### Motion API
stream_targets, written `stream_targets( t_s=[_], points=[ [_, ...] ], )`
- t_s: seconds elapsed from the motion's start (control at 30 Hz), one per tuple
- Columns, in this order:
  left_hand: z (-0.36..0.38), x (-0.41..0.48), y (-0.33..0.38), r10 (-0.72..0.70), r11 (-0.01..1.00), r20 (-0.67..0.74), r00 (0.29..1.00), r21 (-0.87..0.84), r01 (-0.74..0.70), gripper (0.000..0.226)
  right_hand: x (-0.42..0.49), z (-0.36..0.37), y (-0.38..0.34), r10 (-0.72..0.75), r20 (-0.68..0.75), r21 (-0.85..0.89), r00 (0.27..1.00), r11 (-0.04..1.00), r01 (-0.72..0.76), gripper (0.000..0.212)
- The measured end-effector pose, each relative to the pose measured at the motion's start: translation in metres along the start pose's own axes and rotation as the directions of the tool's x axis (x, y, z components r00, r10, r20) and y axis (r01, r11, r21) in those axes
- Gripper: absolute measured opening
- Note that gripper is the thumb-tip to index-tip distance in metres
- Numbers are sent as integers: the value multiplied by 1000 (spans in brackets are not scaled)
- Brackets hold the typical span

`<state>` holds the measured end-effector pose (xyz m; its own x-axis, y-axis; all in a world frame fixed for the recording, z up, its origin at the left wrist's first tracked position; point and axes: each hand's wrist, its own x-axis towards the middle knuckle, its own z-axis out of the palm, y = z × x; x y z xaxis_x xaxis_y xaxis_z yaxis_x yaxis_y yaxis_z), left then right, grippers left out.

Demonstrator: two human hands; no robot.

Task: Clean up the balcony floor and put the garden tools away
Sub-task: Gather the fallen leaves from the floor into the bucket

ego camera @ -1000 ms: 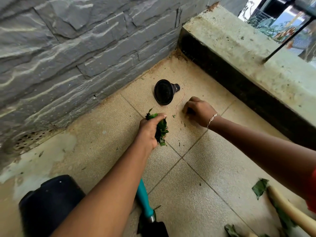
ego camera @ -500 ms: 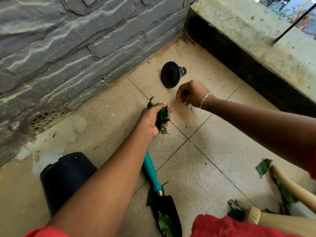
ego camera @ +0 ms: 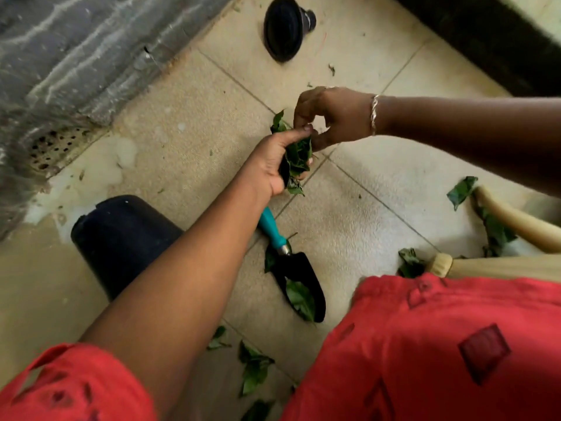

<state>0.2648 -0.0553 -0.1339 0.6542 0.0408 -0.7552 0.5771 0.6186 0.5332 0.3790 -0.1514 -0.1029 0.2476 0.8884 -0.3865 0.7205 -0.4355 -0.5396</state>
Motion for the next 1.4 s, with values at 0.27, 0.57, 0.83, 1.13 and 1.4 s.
stream_targets(
  t_s=[0.27,0.57,0.83,1.13,1.4],
  points=[
    [0,-28,7,63,839,2,998,542,-54,36,-77,89,-31,151,-366,236,918,970,-65,77],
    [-41,-36,5,163,909,49,985,381,-169,27,-87,148,-40,-784,-79,-287,615,609,739,41],
    [-59,-50,-16,271,942,-10,963,208,-263,22,-64,165,-30,-851,129,-109,509,498,860,38],
    [-61,-50,-30,328,941,-217,919,157,-299,23,-36,118,-51,-770,58,-284,635,597,750,49],
    [-55,-54,-24,367,930,-308,878,133,-342,23,-13,120,-68,-661,151,-297,735,679,672,37]
  ],
)
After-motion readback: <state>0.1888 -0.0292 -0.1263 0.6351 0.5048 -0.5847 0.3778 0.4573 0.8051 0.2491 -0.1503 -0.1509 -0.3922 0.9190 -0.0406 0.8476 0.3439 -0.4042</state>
